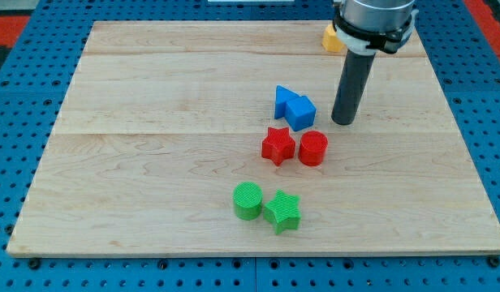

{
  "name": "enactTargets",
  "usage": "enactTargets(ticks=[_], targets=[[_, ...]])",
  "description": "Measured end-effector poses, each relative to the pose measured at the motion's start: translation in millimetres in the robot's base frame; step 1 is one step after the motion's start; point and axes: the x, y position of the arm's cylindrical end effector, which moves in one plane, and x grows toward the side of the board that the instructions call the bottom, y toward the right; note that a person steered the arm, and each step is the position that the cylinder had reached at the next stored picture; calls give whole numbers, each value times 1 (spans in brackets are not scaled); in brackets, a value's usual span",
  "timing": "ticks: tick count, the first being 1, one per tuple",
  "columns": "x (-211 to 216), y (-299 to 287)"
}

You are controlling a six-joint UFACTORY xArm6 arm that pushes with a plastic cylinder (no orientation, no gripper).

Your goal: Slide the blue triangle slightly left

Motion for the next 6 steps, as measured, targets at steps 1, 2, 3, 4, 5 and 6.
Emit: enactTargets(ticks=[1,2,3,4,5,6], targets=[[0,-57],[-3,-74],[-15,-45],[-49,-40],[-63,-89],[-68,-142]])
